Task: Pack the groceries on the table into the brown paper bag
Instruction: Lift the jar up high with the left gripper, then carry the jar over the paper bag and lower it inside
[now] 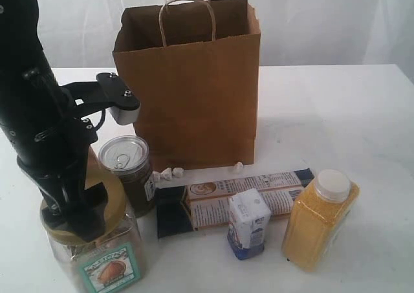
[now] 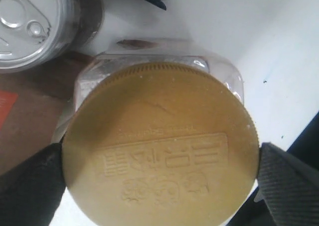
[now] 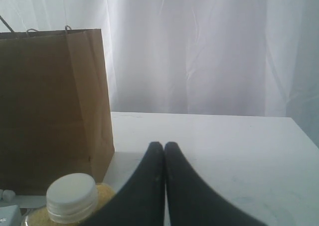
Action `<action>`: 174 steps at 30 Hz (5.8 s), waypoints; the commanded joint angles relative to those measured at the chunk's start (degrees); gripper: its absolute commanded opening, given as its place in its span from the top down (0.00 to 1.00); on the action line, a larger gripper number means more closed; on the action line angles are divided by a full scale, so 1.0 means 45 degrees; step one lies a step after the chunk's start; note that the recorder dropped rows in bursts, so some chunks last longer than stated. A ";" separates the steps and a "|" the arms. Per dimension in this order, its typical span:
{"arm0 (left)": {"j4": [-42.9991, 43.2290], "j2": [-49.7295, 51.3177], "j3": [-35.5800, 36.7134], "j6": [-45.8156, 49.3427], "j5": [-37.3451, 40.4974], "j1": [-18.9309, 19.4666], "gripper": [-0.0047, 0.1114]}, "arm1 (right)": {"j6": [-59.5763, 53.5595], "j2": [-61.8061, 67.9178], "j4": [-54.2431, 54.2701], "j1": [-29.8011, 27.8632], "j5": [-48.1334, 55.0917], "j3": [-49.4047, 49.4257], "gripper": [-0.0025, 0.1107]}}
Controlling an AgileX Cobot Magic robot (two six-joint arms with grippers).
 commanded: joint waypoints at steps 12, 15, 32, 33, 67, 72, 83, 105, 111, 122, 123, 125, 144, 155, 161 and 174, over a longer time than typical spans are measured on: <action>-0.0310 0.0056 0.0065 -0.0266 0.0405 -0.0022 0.97 | -0.0011 -0.0081 -0.0078 -0.0113 -0.0072 0.0061 0.98; -0.0311 -0.0088 0.0065 -0.0261 0.0530 -0.0022 0.96 | -0.0011 -0.0081 -0.0078 -0.0113 -0.0072 0.0061 0.98; -0.0229 -0.1441 -0.4698 -0.0723 0.1710 -0.0022 0.96 | -0.0011 -0.0081 -0.0078 -0.0113 -0.0072 0.0061 0.98; -0.0229 -0.1441 -0.4992 -0.0723 0.1710 -0.0022 0.96 | -0.0011 -0.0081 -0.0078 -0.0113 -0.0072 0.0061 0.98; 0.2723 0.0877 -1.3233 -0.1716 0.1710 0.0010 0.96 | -0.0011 -0.0081 -0.0078 -0.0113 -0.0072 0.0061 0.98; 0.2575 0.1527 -1.3233 -0.1680 0.1710 0.0010 0.96 | -0.0011 -0.0081 -0.0078 -0.0113 -0.0072 0.0061 0.98; 0.2575 0.2251 -1.3257 -0.1364 0.1158 0.0010 0.96 | -0.0011 -0.0081 -0.0078 -0.0113 -0.0072 0.0061 0.98; 0.1487 0.3636 -1.5113 -0.0767 -0.0526 0.0010 0.96 | -0.0011 -0.0081 -0.0078 -0.0113 -0.0072 0.0061 0.98; 0.1007 0.4432 -1.5926 -0.0589 -0.0956 0.0010 0.96 | -0.0011 -0.0081 -0.0078 -0.0113 -0.0072 0.0061 0.98; 0.0477 0.5387 -1.6380 -0.0288 -0.0913 0.0010 0.96 | -0.0011 -0.0081 -0.0078 -0.0113 -0.0072 0.0061 0.98; 0.0477 0.5387 -1.6380 -0.0288 -0.0861 0.0010 0.96 | -0.0011 -0.0081 -0.0078 -0.0113 -0.0072 0.0061 0.98; 0.0477 0.5387 -1.6380 -0.0316 -0.0706 0.0010 0.96 | -0.0011 -0.0081 -0.0078 -0.0113 -0.0072 0.0061 0.98; -0.0189 0.5078 -1.6135 -0.0454 0.0791 0.0027 0.96 | -0.0011 -0.0081 -0.0078 -0.0113 -0.0072 0.0061 0.98; -0.0621 0.5181 -1.6113 -0.0188 0.0747 0.0027 0.96 | -0.0011 -0.0081 -0.0078 -0.0113 -0.0072 0.0061 0.98; -0.1029 0.5405 -1.6113 0.0435 0.0956 0.0027 0.96 | -0.0011 -0.0081 -0.0078 -0.0113 -0.0072 0.0061 0.98; -0.1294 0.5944 -1.5660 0.0713 0.1515 0.0027 0.96 | -0.0011 -0.0081 -0.0078 -0.0113 -0.0072 0.0061 0.98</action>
